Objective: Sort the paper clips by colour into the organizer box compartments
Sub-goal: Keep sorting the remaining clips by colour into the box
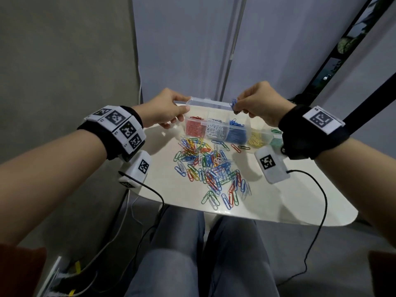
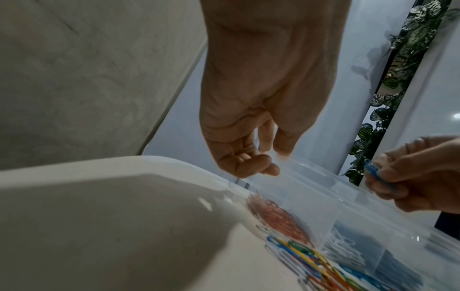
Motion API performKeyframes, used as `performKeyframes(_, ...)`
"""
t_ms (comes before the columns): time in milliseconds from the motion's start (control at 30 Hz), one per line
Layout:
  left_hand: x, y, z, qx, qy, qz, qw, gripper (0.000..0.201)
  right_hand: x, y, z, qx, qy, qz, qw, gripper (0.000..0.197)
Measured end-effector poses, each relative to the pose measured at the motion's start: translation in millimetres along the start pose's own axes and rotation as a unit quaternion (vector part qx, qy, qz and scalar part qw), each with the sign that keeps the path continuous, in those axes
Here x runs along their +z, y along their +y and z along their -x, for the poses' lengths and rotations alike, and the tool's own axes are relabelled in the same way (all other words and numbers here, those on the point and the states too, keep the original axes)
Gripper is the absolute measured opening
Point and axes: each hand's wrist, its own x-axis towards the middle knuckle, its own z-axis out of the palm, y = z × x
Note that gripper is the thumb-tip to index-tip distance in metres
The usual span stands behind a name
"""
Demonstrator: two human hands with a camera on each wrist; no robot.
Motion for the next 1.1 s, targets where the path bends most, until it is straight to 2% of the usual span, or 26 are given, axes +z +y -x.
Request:
performKeyframes(100, 0, -1, -1, 0.001, -0.001, 0.004, 1.000, 0.048, -6, 5, -1, 0.021, 0.013, 0.045, 0.999, 0.004)
performKeyframes(167, 0, -1, -1, 0.002, -0.001, 0.005, 1.000, 0.048, -8, 8, 1, 0.022, 0.023, 0.073, 0.997, 0.011)
performKeyframes(267, 0, -2, -1, 0.005, 0.000, 0.005, 1.000, 0.048, -12, 10, 11, -0.039, 0.039, 0.070, 0.996, 0.017)
performKeyframes(367, -1, -2, -2, 0.005, 0.001, 0.007, 1.000, 0.048, -7, 9, 31, -0.129, -0.052, 0.103, 0.985, 0.014)
performKeyframes(467, -2, -1, -1, 0.006, -0.002, 0.004, 1.000, 0.048, 10, 17, 48, -0.182, -0.144, 0.187, 0.955, 0.017)
performKeyframes(600, -1, -1, 0, 0.006, -0.001, -0.002, 1.000, 0.048, 26, 29, 52, -0.213, -0.156, 0.274, 0.925, 0.036)
performKeyframes(733, -1, 0, 0, 0.008, -0.001, -0.005, 1.000, 0.048, 32, 38, 56, -0.247, -0.219, 0.326, 0.886, 0.048)
performKeyframes(900, -1, -1, 1, 0.007, -0.001, -0.002, 1.000, 0.049, 35, 51, 52, -0.225, -0.203, 0.298, 0.905, 0.021)
performKeyframes(1100, -1, -1, -1, 0.005, 0.000, -0.003, 1.000, 0.048, 34, 57, 54, -0.194, -0.166, 0.252, 0.933, 0.020)
